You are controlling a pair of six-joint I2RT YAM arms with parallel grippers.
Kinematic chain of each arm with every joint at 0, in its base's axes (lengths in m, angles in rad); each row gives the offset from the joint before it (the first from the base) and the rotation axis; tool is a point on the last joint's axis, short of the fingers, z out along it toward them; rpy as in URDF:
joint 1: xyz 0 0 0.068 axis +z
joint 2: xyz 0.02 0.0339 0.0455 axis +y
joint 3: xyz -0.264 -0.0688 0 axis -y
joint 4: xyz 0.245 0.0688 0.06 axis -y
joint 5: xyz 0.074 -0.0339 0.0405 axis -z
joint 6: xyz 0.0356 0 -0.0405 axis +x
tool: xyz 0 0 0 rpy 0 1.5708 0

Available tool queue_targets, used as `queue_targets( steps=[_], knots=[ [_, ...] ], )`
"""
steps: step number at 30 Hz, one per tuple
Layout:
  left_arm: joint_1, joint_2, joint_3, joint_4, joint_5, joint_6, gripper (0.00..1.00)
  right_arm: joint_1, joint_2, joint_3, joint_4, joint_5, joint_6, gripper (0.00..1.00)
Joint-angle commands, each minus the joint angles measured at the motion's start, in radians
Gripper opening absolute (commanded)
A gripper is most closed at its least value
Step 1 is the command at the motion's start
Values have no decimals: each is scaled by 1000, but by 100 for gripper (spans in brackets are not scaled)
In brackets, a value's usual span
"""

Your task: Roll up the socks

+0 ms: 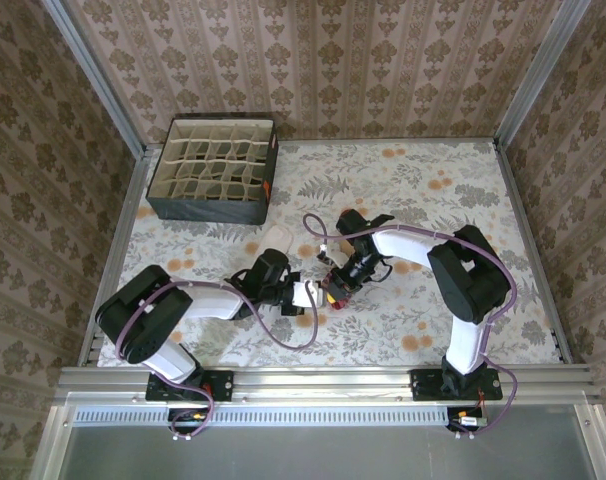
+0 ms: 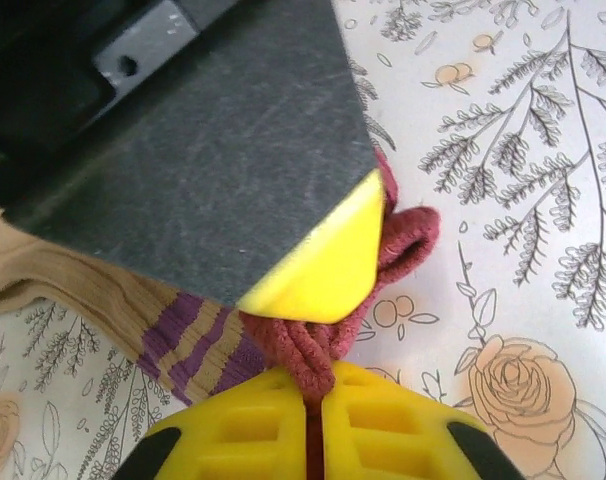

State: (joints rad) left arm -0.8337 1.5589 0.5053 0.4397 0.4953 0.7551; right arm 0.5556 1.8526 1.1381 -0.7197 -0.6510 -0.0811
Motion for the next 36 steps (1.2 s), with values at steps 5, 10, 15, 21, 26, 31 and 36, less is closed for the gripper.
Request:
queue_targets(
  steps=[5,10,15,21,26,31,36],
  knots=[
    [-21,-22,101,-196,-13,-78,0,-35,-143,-100,175,-57,166,53],
    [-15,8,153,-272,-36,-245,0,-30,-328,-254,431,67,369,57],
    [-2,53,231,-376,26,-396,0,4,-439,-407,599,186,485,56],
    [25,92,292,-467,127,-515,0,28,-503,-546,768,228,597,56],
    [28,74,258,-428,98,-587,0,65,-559,-602,802,280,623,57],
    [51,105,276,-403,120,-674,0,73,-594,-635,796,311,615,57],
    [63,153,314,-403,141,-755,0,73,-570,-621,769,312,588,57]
  ],
)
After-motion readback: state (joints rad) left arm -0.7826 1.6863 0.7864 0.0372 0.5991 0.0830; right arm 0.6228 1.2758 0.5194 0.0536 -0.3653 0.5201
